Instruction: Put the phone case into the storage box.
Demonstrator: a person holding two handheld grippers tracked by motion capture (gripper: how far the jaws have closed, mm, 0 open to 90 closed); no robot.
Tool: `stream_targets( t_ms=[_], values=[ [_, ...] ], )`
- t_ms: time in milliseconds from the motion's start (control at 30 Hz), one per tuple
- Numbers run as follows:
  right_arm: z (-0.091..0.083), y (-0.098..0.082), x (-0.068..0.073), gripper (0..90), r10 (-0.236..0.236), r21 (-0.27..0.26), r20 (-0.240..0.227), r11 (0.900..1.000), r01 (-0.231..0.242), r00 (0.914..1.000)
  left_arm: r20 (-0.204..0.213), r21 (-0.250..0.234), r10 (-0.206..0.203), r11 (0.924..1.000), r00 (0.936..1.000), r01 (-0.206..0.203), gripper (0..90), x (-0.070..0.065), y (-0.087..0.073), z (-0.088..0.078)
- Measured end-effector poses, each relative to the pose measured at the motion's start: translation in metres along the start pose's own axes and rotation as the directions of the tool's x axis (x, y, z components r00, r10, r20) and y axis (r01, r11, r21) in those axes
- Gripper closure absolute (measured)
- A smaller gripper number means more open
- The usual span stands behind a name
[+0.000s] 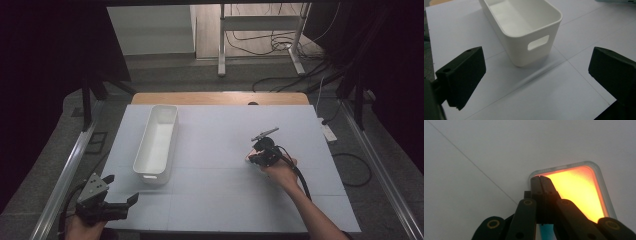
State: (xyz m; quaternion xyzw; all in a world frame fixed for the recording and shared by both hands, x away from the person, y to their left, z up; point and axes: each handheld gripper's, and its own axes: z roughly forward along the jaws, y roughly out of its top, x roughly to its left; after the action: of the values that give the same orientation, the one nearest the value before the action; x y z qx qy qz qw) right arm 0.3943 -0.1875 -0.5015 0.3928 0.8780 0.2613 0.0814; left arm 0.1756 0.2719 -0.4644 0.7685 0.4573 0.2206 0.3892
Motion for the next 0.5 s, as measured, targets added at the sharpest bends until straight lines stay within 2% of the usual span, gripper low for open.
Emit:
stream_targets(
  t_ms=[500],
  values=[
    [-0.003,-0.010,0.021,89.6,-0.057,0.051,-0.061,0.997,0.060,0.9965,-0.002,0.002,0.003,1.0000,1.0000,-0.003,2.1,-0.001,0.000,0.000]
  ],
)
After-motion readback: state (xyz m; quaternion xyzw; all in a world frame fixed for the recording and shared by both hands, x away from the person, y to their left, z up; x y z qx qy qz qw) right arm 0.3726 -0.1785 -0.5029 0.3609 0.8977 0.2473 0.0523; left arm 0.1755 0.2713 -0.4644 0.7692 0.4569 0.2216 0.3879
